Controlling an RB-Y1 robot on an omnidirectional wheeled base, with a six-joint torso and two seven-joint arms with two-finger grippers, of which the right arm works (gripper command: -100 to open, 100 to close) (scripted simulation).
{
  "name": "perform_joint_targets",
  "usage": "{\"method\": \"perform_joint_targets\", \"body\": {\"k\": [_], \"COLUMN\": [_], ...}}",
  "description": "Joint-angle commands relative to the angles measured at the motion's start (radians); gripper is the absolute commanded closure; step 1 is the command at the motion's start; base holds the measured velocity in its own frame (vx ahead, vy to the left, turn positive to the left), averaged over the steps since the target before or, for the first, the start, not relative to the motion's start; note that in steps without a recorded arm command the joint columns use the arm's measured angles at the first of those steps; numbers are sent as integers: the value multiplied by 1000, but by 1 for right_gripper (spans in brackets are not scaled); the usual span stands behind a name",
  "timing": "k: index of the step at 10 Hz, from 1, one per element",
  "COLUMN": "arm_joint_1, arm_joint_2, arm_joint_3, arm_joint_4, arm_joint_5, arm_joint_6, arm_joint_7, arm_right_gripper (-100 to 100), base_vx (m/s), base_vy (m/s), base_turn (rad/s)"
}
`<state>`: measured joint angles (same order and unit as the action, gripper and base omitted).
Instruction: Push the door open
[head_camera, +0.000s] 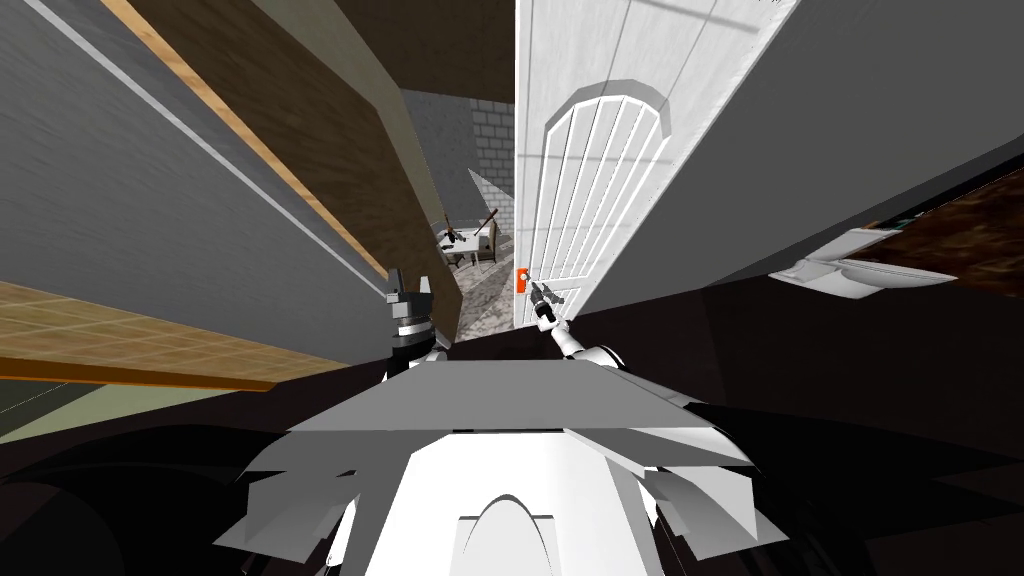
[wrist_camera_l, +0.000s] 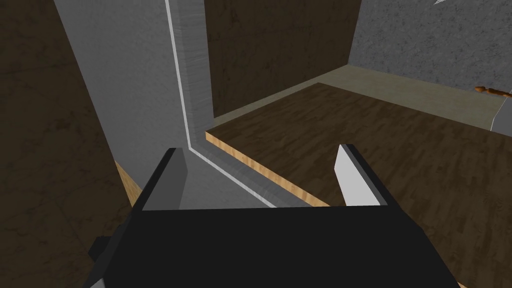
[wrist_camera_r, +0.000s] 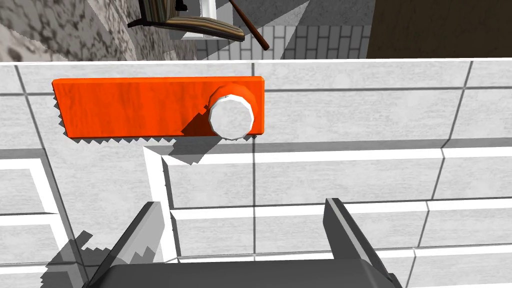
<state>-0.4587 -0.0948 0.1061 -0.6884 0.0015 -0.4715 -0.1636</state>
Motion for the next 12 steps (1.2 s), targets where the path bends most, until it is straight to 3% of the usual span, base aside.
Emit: {"method": "perform_joint_targets", "body": {"k": [1,10,11,12], "arm_joint_1": [1,1,1,1], "arm_joint_2": [-1,-2,-2,-2], "arm_joint_3": [-3,-19,-19,-19], "arm_joint_4": [-2,7,7,7], "arm_joint_5": [-1,-5,-5,-5], "arm_joint_6": [1,-4,-4,-4], "arm_joint_7": [2,9,9,9], "arm_right_gripper": [-100,-100,100,100], "base_vx": [160,182,-9,-27], "base_vy": [25,39,-3,-6], "base_turn": [24,22,-3,4]}}
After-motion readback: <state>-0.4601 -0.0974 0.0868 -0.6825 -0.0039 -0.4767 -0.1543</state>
